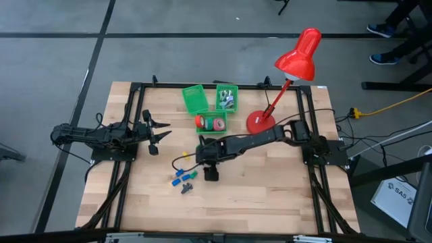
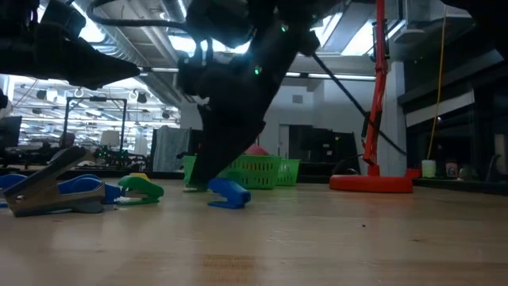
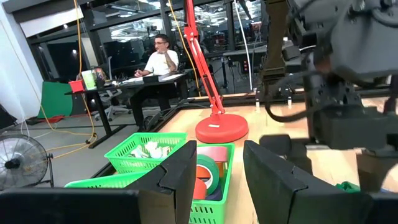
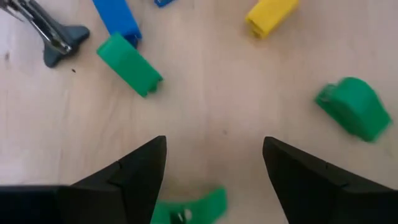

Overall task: Pick and place Stapler, Stapler remover, tape
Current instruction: Put the green stapler into the left green bin

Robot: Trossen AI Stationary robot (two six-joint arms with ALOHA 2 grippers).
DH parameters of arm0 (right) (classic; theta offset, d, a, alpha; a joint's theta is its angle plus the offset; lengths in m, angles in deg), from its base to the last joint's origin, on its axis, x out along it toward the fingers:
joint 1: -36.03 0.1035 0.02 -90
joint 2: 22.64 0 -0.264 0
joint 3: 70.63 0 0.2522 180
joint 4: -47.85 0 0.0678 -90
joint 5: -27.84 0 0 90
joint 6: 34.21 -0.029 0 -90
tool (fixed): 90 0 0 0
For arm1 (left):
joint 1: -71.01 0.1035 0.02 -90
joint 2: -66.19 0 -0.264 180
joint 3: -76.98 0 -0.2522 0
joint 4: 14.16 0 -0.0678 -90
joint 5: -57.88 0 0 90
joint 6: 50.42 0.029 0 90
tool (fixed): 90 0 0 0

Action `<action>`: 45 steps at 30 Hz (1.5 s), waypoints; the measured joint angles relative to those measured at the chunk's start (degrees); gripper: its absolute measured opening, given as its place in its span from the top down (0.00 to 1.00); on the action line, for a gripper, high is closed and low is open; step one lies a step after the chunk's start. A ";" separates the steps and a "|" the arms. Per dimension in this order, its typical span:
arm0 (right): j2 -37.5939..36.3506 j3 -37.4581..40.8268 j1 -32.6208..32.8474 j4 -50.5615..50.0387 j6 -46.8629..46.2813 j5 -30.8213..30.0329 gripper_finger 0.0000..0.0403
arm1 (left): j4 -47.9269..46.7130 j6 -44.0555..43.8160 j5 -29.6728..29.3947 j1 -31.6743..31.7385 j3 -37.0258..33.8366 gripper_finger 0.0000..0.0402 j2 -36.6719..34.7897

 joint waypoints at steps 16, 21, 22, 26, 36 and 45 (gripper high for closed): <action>-0.07 -6.29 -0.66 -15.70 -29.47 4.25 0.32 | 0.00 0.02 0.00 0.01 -0.02 0.68 0.02; -0.07 -6.29 0.34 -15.80 -41.10 4.37 0.32 | 0.00 0.02 0.00 0.00 -0.02 0.68 0.00; -0.07 -6.29 0.55 -15.85 -42.48 4.36 0.32 | 0.00 0.02 0.00 0.00 0.00 0.68 0.00; -0.07 -5.70 0.95 -15.29 -44.73 4.31 0.32 | 0.00 0.00 0.00 0.00 -0.02 0.68 0.00; -0.28 -0.32 0.51 -13.74 -47.27 2.84 0.32 | 0.00 0.00 0.00 0.00 -0.02 0.68 0.00; -0.20 -0.26 0.32 -14.25 -44.08 -0.15 0.56 | 0.00 0.01 0.00 0.00 -0.02 0.68 0.01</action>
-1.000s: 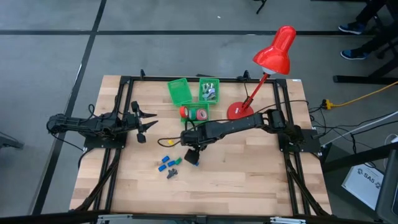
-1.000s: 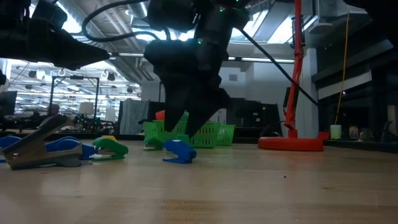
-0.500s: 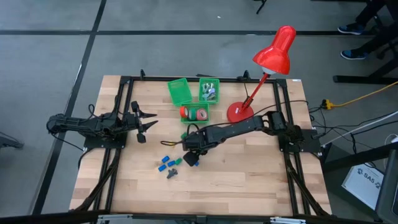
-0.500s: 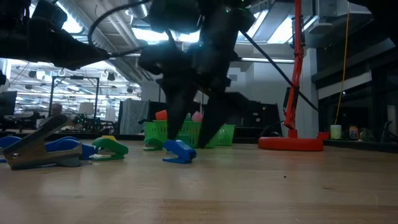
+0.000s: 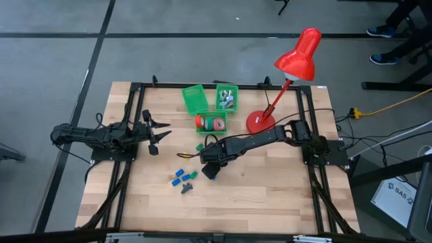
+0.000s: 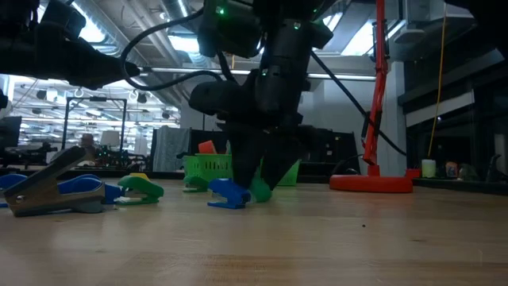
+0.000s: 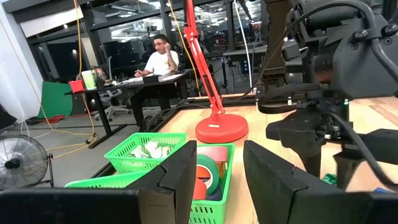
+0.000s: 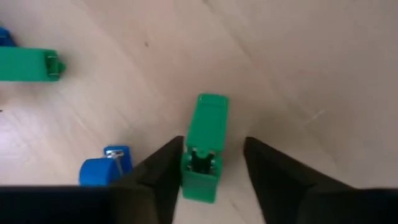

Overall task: Pick and place Stapler, Stapler remover, tape
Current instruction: Put the green stapler into the left green bin

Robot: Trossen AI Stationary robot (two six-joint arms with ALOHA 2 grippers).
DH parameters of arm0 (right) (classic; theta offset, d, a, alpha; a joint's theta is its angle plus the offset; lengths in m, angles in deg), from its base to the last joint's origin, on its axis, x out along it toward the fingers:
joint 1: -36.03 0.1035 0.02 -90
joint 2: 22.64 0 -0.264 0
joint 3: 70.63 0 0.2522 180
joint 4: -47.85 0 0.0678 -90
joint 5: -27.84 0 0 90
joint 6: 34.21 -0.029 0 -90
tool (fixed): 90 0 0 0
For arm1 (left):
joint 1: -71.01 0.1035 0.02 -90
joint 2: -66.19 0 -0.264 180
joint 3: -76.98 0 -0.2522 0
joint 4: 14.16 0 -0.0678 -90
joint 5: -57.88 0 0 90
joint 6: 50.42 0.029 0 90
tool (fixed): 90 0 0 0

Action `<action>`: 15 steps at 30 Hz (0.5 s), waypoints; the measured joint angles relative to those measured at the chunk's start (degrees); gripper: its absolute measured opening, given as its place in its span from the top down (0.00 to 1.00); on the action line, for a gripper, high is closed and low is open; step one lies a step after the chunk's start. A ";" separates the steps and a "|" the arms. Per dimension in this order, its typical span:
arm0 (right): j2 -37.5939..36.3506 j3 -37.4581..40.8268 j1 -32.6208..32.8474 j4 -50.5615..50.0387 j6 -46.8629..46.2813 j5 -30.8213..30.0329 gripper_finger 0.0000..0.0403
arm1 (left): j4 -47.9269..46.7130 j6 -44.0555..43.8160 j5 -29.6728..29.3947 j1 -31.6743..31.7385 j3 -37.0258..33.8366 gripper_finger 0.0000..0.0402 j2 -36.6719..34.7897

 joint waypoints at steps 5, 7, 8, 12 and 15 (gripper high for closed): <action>0.09 0.00 -0.90 -0.04 3.12 -0.17 0.80 | 0.00 0.00 0.00 0.00 0.00 0.68 -0.01; 0.09 -0.02 -1.53 0.36 5.26 0.63 0.83 | 0.00 0.01 0.00 0.00 0.01 0.68 0.00; 0.09 -0.02 -1.91 0.50 6.27 1.57 0.83 | 0.00 0.00 0.00 0.01 0.00 0.68 0.00; 0.24 -0.02 -3.76 3.77 9.56 4.55 0.83 | 0.00 0.01 0.00 0.02 0.00 0.68 -0.01; 0.33 -0.02 -5.05 7.38 11.07 6.67 0.83 | 0.00 0.00 0.00 0.01 0.01 0.68 -0.01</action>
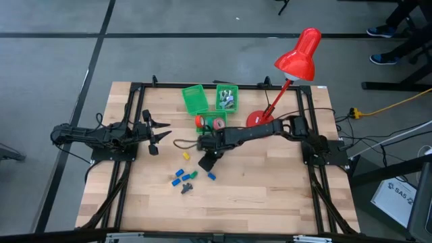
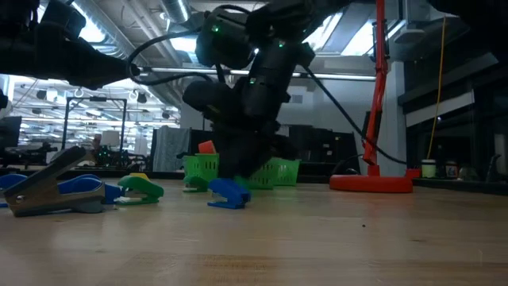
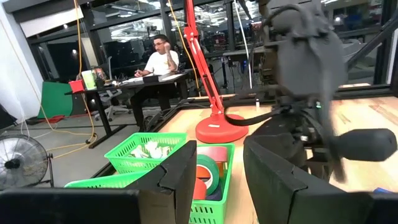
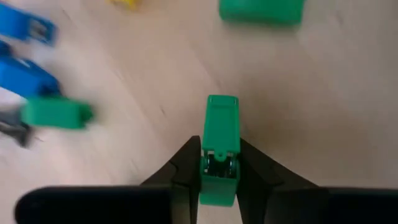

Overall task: Pick and place Stapler, Stapler remover, tape
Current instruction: Put the green stapler into the left green bin

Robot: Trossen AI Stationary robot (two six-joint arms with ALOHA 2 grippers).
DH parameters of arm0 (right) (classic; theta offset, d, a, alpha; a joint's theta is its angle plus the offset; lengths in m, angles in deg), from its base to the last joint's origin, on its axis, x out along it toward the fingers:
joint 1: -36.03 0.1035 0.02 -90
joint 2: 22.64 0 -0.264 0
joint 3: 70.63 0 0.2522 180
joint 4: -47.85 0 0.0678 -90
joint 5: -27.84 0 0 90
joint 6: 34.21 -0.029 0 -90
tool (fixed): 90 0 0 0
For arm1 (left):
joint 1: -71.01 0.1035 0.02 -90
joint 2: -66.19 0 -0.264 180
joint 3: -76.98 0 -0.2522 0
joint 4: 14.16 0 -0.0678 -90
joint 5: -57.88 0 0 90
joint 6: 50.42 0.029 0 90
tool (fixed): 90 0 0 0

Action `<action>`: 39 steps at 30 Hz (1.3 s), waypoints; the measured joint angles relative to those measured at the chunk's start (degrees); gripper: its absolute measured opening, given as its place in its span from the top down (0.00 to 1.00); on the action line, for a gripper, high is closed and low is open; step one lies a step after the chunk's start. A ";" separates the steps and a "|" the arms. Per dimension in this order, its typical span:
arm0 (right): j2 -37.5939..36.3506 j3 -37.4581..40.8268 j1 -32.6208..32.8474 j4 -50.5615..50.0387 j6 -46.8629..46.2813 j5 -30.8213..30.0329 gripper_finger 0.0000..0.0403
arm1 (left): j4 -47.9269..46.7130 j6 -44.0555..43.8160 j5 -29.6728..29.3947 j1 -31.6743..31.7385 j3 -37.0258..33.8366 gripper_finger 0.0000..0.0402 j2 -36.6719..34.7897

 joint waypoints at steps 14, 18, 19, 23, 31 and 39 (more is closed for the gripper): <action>0.00 -3.43 -3.64 8.93 5.18 7.86 0.82 | 0.00 0.00 0.00 -0.01 -0.01 0.68 0.02; -0.02 -7.75 -4.03 8.98 8.37 7.64 0.81 | 0.00 0.00 0.00 0.01 -0.01 0.68 0.00; -0.02 -8.88 -4.12 9.04 9.16 6.97 0.81 | 0.00 0.00 0.00 0.00 -0.01 0.68 0.01; -0.02 -13.24 -5.10 8.69 13.58 2.55 0.80 | 0.00 -0.01 0.00 -0.01 -0.01 0.68 0.02; -0.10 -19.07 -10.45 8.69 20.55 -5.46 0.80 | 0.00 0.00 0.00 0.00 -0.01 0.68 0.02; -0.11 -19.47 -18.45 9.11 20.61 -6.05 0.80 | 0.00 0.00 0.00 0.00 0.00 0.68 0.01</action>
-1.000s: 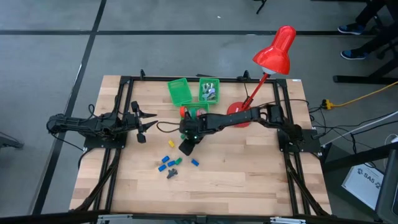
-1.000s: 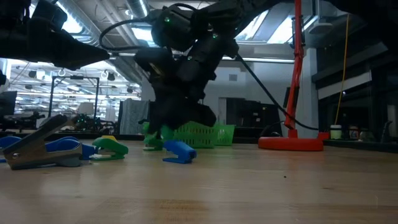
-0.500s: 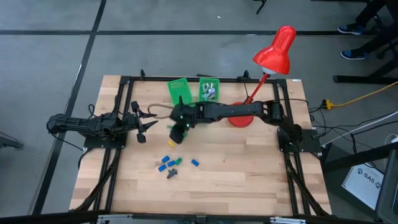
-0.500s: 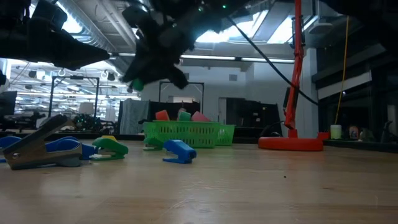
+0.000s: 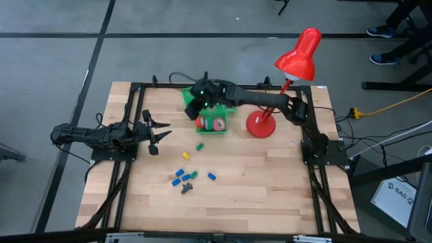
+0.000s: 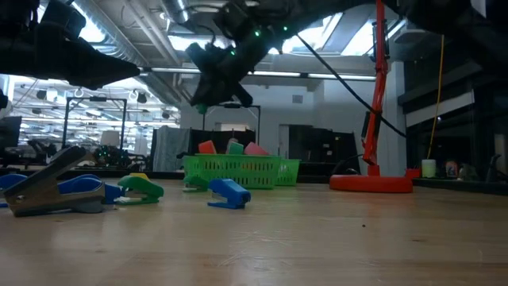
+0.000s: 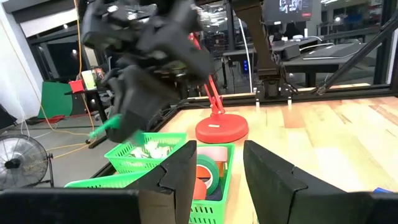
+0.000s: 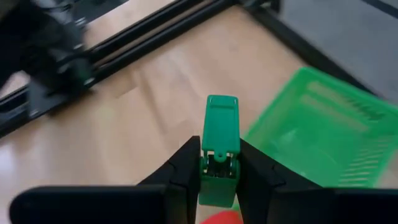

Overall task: Pick and place Stapler, Stapler remover, tape
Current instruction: Put the green stapler into the left green bin, then put the blue stapler into the left green bin

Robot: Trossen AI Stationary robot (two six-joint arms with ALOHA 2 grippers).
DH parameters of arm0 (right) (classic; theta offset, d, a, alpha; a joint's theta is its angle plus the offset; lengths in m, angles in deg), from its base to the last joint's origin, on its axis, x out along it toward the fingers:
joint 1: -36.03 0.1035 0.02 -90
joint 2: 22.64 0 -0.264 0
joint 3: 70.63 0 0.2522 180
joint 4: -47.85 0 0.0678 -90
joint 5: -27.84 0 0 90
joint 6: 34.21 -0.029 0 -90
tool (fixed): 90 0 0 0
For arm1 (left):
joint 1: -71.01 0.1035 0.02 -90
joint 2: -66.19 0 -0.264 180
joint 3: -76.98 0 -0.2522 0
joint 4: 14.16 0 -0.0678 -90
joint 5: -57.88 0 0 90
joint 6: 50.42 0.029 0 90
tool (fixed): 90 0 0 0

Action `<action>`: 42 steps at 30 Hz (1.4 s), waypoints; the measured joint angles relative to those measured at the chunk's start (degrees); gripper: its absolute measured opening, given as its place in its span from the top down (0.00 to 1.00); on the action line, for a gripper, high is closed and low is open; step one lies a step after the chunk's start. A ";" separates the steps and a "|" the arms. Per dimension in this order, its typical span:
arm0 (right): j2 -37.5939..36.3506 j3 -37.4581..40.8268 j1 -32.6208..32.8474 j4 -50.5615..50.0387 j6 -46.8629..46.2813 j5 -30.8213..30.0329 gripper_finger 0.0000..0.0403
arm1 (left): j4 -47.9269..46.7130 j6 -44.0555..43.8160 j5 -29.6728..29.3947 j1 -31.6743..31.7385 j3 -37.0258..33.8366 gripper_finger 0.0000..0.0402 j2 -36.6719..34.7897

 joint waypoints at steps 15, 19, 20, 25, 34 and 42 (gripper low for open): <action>-0.02 3.27 -4.78 0.50 -0.24 0.07 0.81 | 0.00 0.01 0.00 -0.01 0.00 0.68 0.00; -0.02 4.50 -4.85 0.50 -0.43 0.04 0.80 | 0.00 0.01 0.00 0.01 -0.01 0.68 -0.01; -0.06 4.86 -4.82 1.01 -0.43 0.04 0.80 | 0.00 0.01 0.00 0.00 0.00 0.68 -0.01; -0.07 7.44 -4.87 4.59 -0.24 0.25 0.81 | 0.00 -0.01 0.00 0.00 -0.01 0.68 0.00; -0.09 7.80 -5.26 8.63 1.99 -0.05 0.72 | 0.00 0.01 0.00 -0.01 -0.01 0.68 0.00; -0.09 7.80 -5.30 8.81 1.10 -2.34 0.64 | 0.00 -0.01 0.00 0.00 -0.01 0.68 0.01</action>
